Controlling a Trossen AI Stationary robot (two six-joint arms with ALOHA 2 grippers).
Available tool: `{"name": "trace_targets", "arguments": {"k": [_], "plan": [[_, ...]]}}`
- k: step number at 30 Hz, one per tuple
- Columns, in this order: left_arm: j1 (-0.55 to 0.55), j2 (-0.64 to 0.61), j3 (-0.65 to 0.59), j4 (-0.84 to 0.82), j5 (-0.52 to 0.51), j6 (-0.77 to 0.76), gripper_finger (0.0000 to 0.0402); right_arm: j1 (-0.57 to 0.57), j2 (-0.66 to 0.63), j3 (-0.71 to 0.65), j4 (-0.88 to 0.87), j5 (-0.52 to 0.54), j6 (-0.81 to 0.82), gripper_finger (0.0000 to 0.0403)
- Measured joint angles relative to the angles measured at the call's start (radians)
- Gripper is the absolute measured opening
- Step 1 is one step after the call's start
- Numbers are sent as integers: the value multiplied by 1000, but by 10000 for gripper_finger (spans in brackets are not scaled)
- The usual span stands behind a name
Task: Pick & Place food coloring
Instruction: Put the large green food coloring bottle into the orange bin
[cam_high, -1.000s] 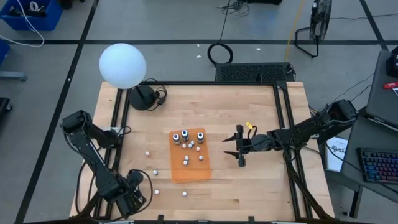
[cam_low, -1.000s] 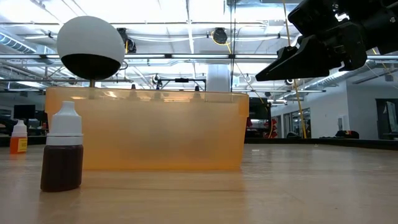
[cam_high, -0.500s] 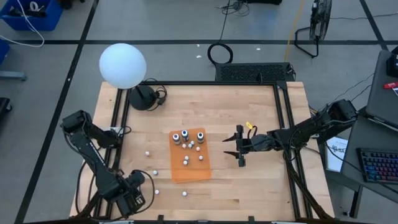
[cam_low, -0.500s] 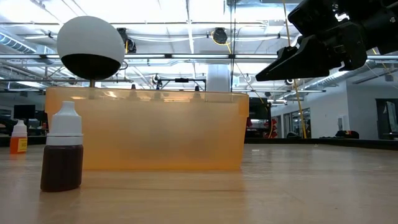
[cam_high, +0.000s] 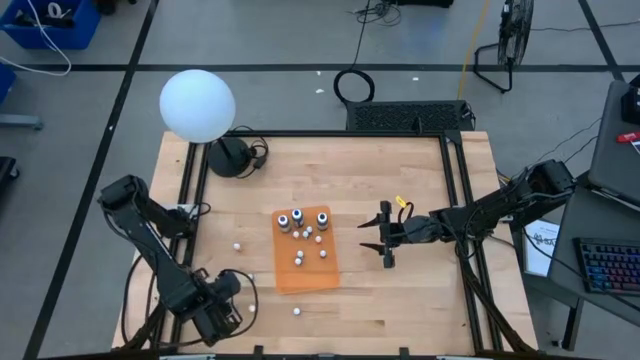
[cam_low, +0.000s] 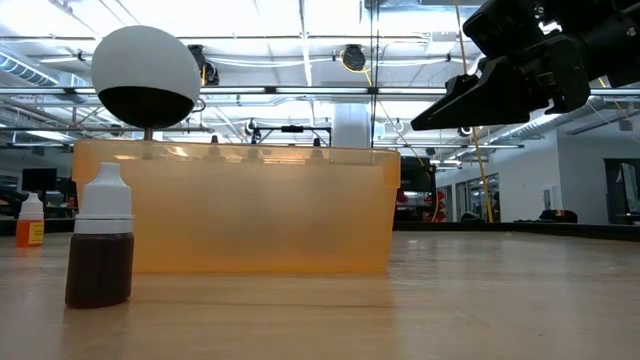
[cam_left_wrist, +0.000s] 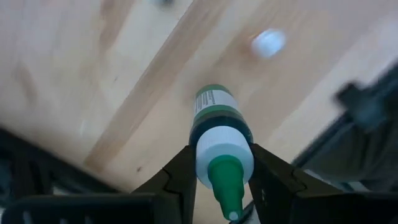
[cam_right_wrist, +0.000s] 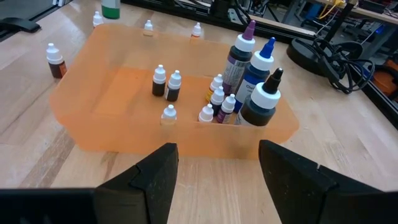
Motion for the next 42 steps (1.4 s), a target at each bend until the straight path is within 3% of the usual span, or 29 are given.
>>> {"name": "trace_targets", "arguments": {"k": [8, 17, 29, 42], "plan": [[105, 0, 162, -199, -126, 180, 120, 0, 0, 0, 3, 0, 0, 212], [315, 0, 319, -210, -318, 644, 120, 0, 0, 0, 8, 0, 4, 212], [612, 33, 320, -176, -280, 1018, 120, 0, 0, 0, -15, 0, 26, 212], [705, 225, 319, -168, -112, 1185, 120, 0, 0, 0, -29, 1, 26, 212]]}}
